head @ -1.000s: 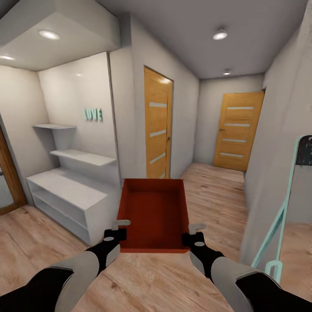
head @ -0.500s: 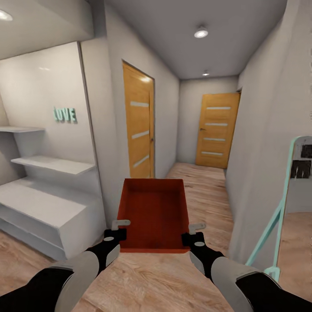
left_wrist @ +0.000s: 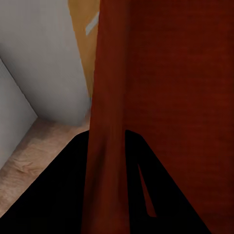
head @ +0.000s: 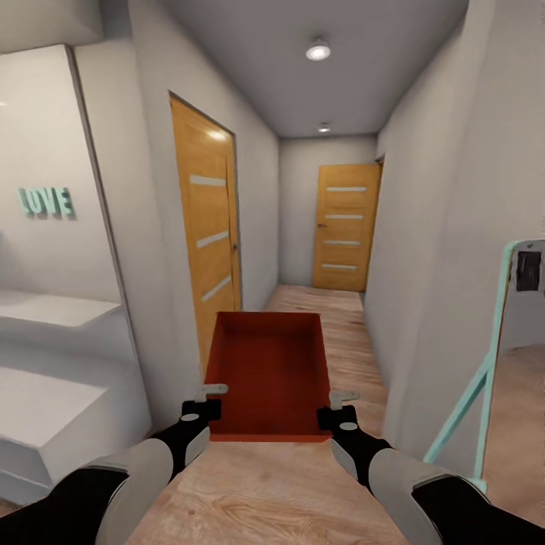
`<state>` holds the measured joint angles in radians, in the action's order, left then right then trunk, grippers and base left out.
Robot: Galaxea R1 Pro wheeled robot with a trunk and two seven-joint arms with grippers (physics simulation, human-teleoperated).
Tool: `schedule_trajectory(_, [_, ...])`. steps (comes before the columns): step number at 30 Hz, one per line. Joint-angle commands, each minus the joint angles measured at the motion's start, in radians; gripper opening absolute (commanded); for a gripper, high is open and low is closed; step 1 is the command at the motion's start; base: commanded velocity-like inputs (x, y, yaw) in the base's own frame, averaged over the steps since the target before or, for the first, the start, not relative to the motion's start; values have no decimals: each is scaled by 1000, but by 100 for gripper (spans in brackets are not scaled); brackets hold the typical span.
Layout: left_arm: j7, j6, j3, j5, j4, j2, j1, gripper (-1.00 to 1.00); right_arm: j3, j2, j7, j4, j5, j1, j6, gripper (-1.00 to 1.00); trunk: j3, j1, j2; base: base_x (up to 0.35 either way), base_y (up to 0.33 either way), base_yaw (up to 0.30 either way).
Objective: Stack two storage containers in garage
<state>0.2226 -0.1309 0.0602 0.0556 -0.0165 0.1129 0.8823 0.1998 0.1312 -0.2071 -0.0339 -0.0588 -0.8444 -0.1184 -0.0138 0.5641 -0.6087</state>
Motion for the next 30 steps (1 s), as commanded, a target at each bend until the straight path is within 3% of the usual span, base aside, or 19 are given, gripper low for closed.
schedule_trajectory(1, [21, -16, -26, 1, -8, 2, 1, -100, -2, 4, -7, 6, -26, -1, -6, -100, -1, 1, -1, 323, 142, -286])
schedule_trajectory(21, [21, -16, -26, 1, -8, 1, 1, -100, -2, 3, -6, 6, -26, -1, -6, -100, -1, 1, -1, 323, 138, -284])
schedule_trajectory(30, [21, -16, -26, 1, -8, 2, 1, -100, -2, 2, -6, 6, -26, -1, -6, -100, -1, 1, -1, 323, 127, -49])
